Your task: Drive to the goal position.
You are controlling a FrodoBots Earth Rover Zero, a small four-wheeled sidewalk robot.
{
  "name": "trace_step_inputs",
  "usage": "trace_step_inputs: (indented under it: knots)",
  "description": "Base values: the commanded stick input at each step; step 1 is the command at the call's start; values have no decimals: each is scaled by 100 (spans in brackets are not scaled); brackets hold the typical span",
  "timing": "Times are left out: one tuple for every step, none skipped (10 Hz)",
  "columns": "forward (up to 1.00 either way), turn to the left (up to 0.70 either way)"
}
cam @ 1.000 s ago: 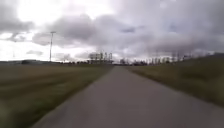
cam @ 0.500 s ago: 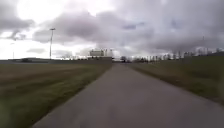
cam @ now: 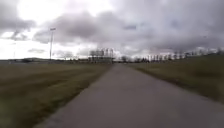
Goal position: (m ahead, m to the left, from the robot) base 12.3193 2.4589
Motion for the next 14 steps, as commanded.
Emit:
trace_step_inputs:
  knots:
    - [100, 1]
    - [100, 1]
    - [100, 1]
    - [100, 1]
    - [100, 1]
    - [100, 1]
    - [100, 1]
    - [100, 1]
    - [100, 1]
    - [100, 1]
    - [100, 1]
    - [100, -10]
    - [100, -39]
    - [100, -39]
